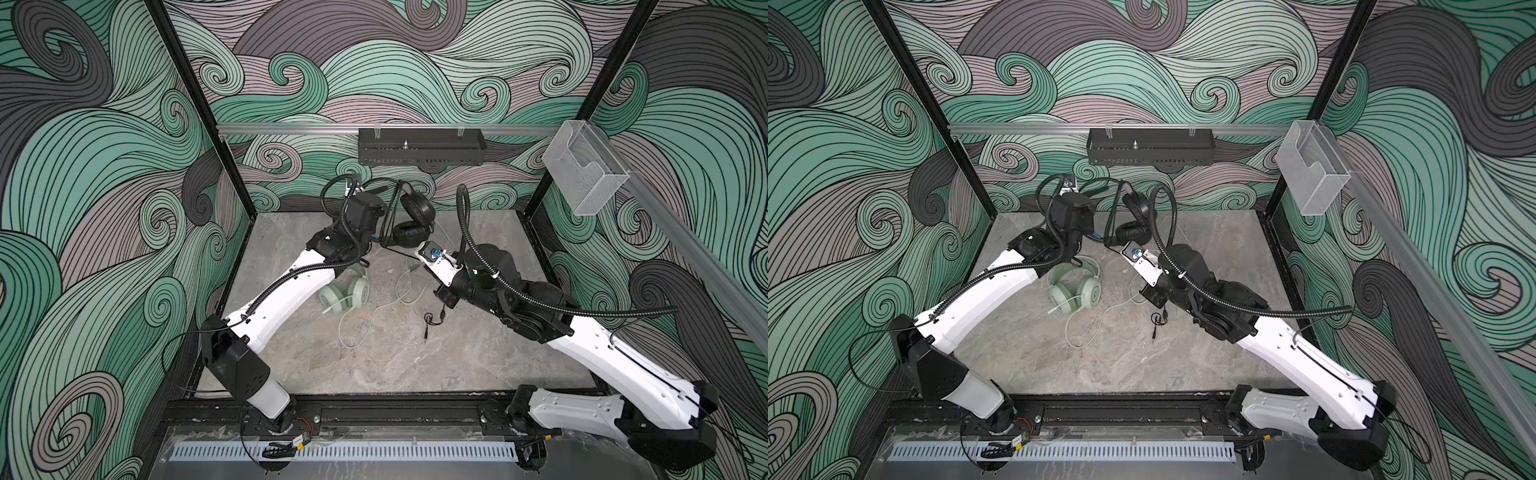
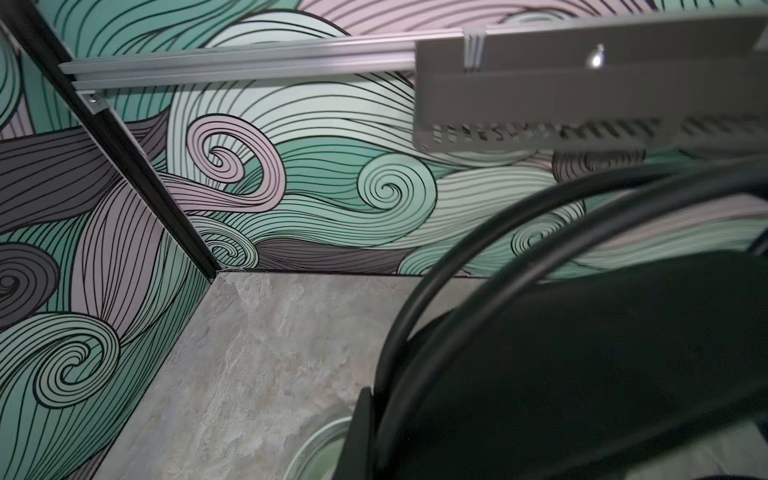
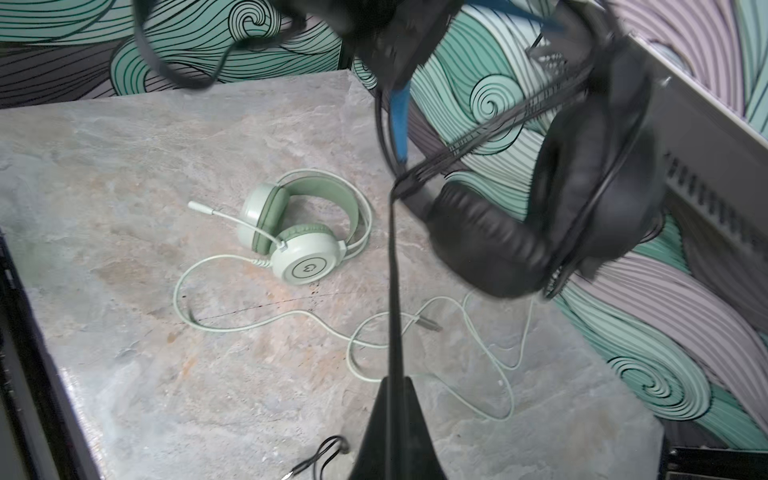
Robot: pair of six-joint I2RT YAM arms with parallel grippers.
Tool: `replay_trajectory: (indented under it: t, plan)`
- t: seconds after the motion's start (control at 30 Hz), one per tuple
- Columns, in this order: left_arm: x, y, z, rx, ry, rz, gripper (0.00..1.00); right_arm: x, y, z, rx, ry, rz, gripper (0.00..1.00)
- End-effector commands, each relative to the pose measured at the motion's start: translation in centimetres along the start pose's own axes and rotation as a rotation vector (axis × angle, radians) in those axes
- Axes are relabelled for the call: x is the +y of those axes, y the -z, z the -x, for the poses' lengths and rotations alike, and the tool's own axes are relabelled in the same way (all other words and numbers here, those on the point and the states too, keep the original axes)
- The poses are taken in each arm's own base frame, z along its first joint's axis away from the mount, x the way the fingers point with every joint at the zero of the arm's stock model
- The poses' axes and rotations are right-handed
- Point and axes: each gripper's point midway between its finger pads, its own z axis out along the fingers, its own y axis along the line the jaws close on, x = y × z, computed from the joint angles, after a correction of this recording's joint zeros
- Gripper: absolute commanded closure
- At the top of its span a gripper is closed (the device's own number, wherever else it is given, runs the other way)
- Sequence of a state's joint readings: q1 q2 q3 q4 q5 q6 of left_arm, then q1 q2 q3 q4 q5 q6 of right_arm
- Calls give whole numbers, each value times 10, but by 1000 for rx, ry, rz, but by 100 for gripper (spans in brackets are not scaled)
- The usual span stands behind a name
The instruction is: Wrap the headphones
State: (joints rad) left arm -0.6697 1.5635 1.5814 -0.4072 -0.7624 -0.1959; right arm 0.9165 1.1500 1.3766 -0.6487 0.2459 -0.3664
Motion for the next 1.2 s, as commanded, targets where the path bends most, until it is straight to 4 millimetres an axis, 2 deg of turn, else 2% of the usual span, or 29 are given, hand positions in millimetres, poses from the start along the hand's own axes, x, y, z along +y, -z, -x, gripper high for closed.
replay_trajectory:
  t: [0.0,0.1,0.23,0.4,0.73,0.87,1.0,1.17]
  plan:
    - [11,29,33,-93,-74,-21,100,-22,6,3,52,164,-97,100]
    - [0,38,17,-39,-153,-126,100,-33,6,13,61,252,-143,100]
    - [-3,57,3,8,-220,-243,100,-47,5,20,66,306,-190,100]
    - [-21,88,-14,71,-318,-471,100,-57,8,16,44,281,-173,98]
    - [-29,126,-39,123,-381,-686,100,-63,8,9,47,277,-175,96]
    - [-29,140,-39,105,-356,-746,100,-64,3,0,33,202,-153,94]
    - [-25,156,-24,51,-328,-786,100,-63,-3,-12,25,115,-121,93]
    - [-30,187,-3,7,-328,-921,100,-51,1,-7,-71,10,-32,86]
